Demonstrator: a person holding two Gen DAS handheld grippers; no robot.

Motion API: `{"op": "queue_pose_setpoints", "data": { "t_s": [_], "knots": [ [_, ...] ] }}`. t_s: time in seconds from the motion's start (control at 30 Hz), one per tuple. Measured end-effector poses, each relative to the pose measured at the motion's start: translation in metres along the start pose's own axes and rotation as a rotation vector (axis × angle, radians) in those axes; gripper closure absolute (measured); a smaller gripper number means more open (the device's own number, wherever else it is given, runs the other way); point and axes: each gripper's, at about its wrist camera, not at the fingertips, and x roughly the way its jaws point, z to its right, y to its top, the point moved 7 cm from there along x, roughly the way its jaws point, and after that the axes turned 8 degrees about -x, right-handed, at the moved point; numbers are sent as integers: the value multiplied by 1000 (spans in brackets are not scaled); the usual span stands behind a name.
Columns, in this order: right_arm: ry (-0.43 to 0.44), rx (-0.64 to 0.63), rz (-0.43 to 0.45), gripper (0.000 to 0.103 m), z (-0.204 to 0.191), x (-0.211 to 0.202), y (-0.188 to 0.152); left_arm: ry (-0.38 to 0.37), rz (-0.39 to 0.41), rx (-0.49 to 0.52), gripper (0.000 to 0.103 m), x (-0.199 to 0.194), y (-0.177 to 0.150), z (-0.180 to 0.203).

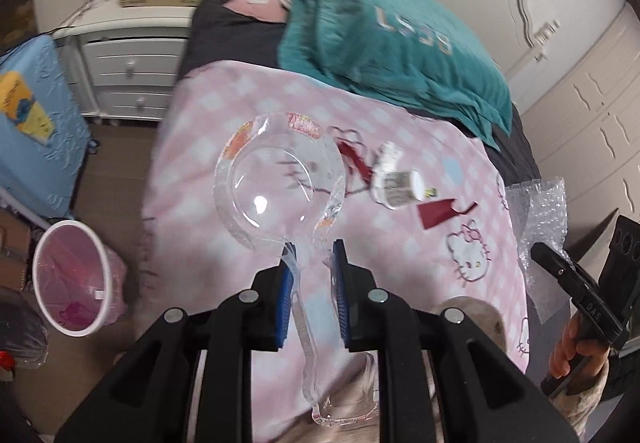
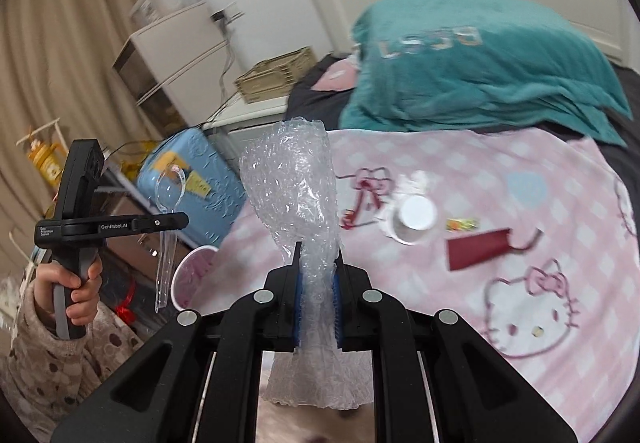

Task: Collect trash
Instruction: 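Carry the clear tray and bubble wrap over the wastebasket with both tools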

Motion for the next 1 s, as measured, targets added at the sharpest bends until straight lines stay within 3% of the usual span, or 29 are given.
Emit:
{"op": "queue_pose_setpoints", "data": {
  "t_s": [0.3,0.5,0.83,1.0],
  "knots": [
    [84,-94,-56,93,-98,76,26,148,69,-91,84,-52,22,-174],
    [123,-197,-141,93,-158,127,28,176,75,-144,84,-57,26,-268],
    [133,-192,-257,93,-205,209,15,137,69,-126,84,1,14,-379],
    [103,-194,-268,93,-210,216,4,130,38,-173,84,52,10,-421]
  ]
}}
